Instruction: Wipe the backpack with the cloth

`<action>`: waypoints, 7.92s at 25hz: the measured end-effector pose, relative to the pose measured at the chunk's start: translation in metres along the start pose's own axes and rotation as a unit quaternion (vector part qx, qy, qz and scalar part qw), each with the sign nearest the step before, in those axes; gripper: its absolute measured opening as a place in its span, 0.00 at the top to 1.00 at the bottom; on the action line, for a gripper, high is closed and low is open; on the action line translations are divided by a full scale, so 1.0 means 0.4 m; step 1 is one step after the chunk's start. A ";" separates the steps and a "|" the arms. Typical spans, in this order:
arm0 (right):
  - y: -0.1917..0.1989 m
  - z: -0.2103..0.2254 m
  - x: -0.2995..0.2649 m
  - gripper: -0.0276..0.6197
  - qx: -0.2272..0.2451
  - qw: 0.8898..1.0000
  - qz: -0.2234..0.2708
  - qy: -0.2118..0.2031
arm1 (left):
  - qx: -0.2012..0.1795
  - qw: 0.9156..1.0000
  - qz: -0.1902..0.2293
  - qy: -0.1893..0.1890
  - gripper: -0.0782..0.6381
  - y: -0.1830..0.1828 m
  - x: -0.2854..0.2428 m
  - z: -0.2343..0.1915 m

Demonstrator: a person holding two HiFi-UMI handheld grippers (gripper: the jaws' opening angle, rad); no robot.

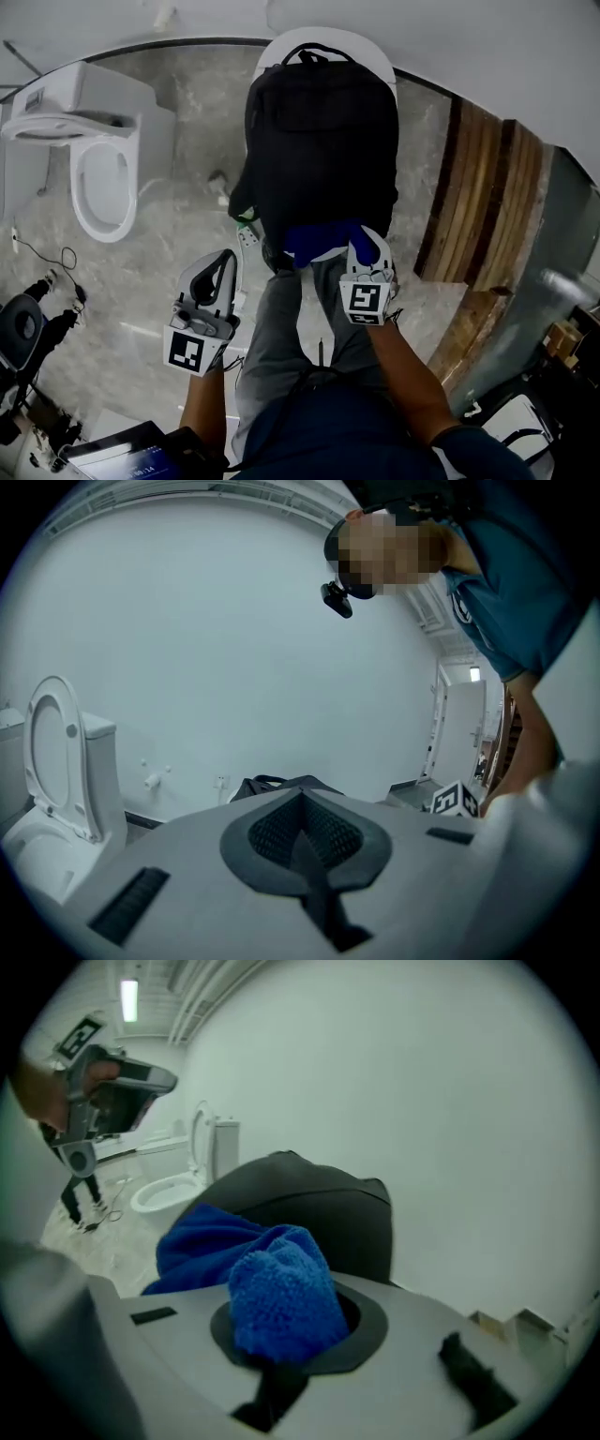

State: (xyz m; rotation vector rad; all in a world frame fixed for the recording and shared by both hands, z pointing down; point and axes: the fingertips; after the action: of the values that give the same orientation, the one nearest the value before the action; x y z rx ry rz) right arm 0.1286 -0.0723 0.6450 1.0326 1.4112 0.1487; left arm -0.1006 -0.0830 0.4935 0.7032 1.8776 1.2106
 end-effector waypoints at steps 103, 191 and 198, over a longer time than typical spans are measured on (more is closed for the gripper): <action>-0.223 -0.019 0.132 0.93 -0.096 0.950 0.120 -0.271 | -0.017 0.997 0.047 0.054 0.89 -0.227 -0.070 0.152; 0.049 -0.741 2.281 0.93 -0.088 0.898 0.431 0.010 | -0.129 0.957 0.219 0.140 0.89 -0.268 1.785 1.176; 0.086 -0.728 2.301 0.93 -0.091 0.894 0.438 0.010 | -0.131 0.957 0.218 0.136 0.89 -0.240 1.793 1.210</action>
State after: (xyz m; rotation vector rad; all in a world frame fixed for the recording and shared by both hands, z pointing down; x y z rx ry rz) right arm 0.1059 0.6846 0.0451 1.4422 0.8319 0.9343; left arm -0.0888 0.6740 0.0640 0.8645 1.7766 1.8832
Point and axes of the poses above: the fingertips, and each gripper's own axes: x backward along the fingers, z to its right, y out of its underside, and after that the axes turned 2 degrees about -y, right-handed
